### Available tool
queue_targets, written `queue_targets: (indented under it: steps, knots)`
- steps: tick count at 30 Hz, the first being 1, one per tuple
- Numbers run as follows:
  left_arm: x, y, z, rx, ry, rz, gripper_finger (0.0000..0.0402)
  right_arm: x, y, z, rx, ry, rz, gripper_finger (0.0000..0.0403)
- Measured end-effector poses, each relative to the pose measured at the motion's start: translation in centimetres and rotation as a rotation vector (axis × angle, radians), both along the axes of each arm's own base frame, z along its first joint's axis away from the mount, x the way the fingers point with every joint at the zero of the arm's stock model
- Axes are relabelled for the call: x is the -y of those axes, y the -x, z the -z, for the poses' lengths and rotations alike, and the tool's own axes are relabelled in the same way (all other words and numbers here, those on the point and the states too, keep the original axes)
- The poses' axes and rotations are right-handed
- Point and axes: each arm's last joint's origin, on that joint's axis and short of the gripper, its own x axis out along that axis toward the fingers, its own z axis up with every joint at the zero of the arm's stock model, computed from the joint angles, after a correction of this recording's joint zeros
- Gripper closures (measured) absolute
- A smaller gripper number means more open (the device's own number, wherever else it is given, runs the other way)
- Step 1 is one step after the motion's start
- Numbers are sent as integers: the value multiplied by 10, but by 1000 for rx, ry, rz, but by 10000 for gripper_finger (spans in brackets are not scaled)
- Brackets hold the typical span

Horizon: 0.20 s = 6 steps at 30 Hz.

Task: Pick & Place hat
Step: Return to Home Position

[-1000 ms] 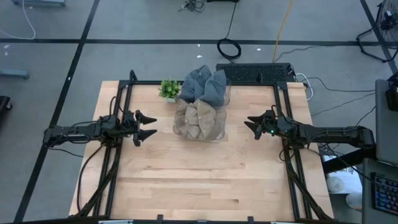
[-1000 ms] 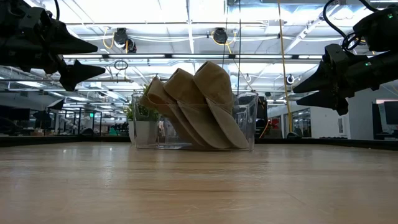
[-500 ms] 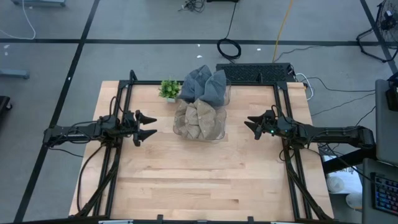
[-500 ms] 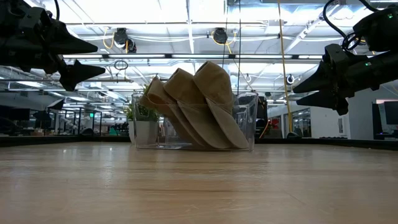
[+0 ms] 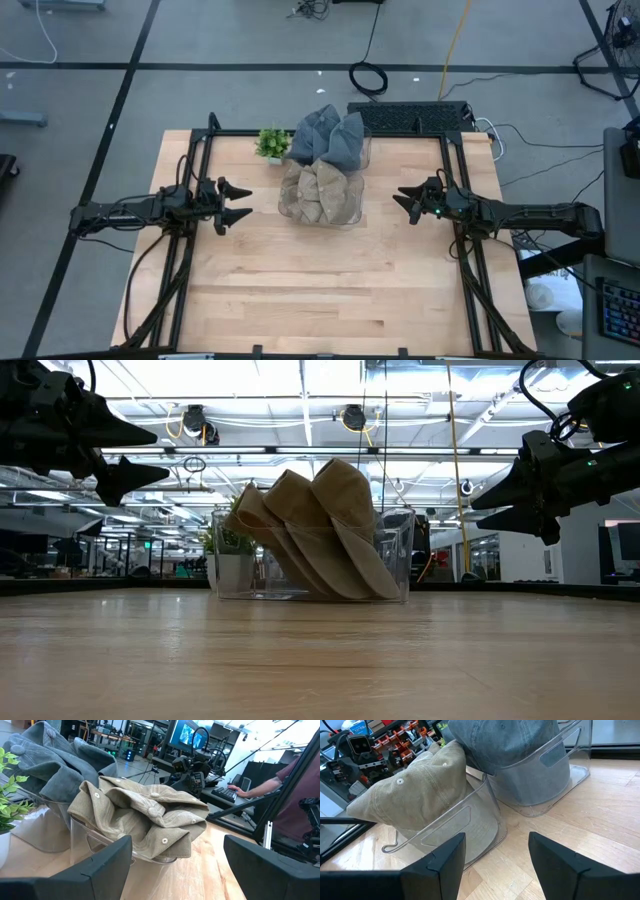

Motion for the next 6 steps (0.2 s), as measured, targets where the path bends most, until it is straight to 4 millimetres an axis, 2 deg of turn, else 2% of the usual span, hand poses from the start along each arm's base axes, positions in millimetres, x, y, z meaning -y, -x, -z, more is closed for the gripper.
queue_targets:
  steps: [6]
  knots:
    - [0, 0, 0, 0, 0, 0, 78, 0, 0, 0, 0, 0, 0, 199]
